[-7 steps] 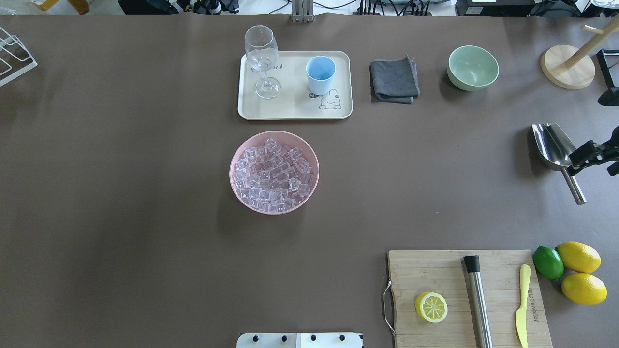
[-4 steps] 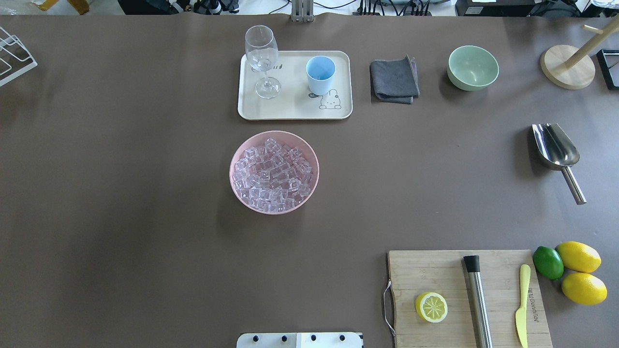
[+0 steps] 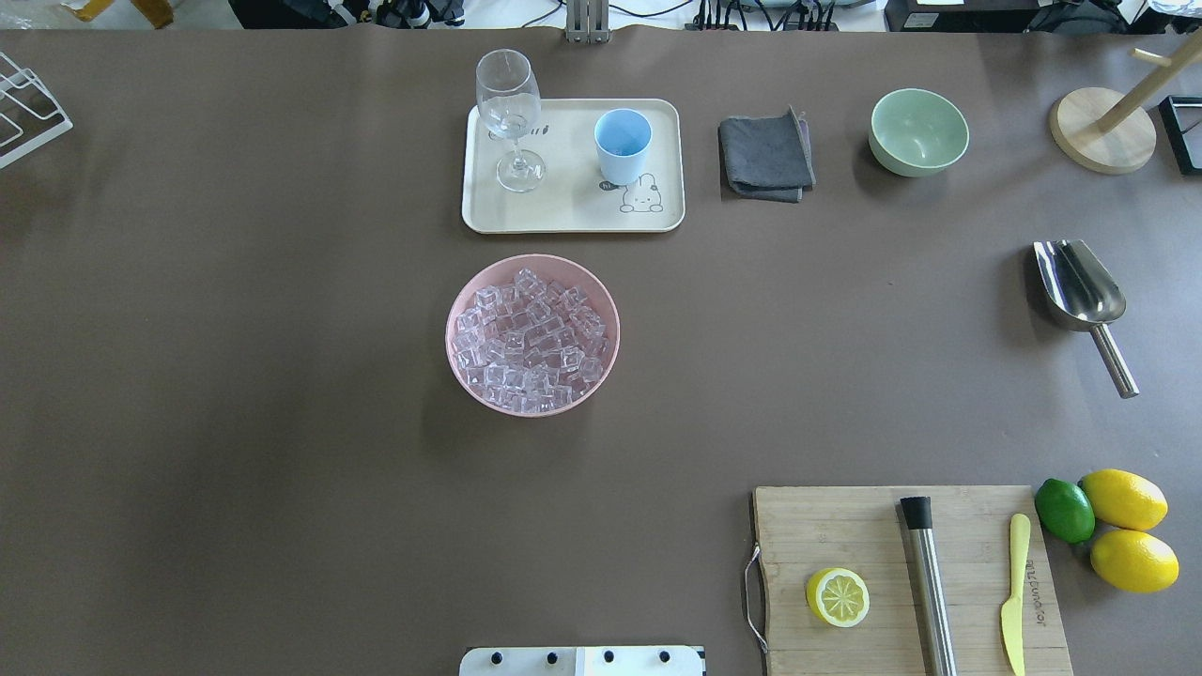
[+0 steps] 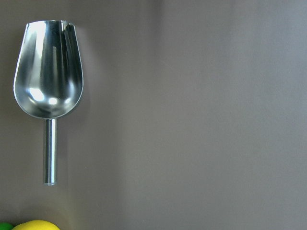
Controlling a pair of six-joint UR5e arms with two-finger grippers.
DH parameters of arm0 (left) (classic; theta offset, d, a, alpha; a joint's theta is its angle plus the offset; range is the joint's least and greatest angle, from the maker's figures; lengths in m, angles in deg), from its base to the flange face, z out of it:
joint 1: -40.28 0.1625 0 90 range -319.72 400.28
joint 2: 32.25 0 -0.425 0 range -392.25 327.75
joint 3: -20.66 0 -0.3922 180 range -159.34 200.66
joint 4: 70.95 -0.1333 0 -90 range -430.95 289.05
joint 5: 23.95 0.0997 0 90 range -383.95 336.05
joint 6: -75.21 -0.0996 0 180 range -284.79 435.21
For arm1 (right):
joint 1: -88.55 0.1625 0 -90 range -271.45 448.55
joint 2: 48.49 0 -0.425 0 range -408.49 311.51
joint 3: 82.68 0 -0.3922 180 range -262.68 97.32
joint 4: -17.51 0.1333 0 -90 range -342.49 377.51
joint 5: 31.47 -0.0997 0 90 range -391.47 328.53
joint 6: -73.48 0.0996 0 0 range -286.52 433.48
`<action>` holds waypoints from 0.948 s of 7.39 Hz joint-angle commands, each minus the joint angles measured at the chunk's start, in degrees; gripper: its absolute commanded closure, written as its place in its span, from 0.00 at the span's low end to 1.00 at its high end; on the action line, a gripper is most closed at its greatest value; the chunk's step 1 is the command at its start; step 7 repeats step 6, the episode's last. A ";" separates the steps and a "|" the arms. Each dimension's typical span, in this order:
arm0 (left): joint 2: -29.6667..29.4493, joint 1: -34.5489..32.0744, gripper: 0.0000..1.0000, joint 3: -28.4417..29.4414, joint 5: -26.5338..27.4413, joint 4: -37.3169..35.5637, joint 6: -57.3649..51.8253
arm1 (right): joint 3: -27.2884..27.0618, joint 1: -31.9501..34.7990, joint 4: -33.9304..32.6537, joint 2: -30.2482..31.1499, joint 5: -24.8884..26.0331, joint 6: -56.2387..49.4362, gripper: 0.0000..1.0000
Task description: Put ice in cup with scoop
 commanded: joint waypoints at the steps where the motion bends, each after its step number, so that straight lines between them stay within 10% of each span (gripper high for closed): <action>1: 0.00 0.00 0.01 0.02 0.00 0.00 -0.02 | 0.34 0.70 0.13 0.09 -0.92 0.02 0.00; 7: 0.09 -0.09 0.01 0.11 0.00 0.00 -0.02 | 0.95 0.70 0.31 -0.17 -0.48 -0.15 0.00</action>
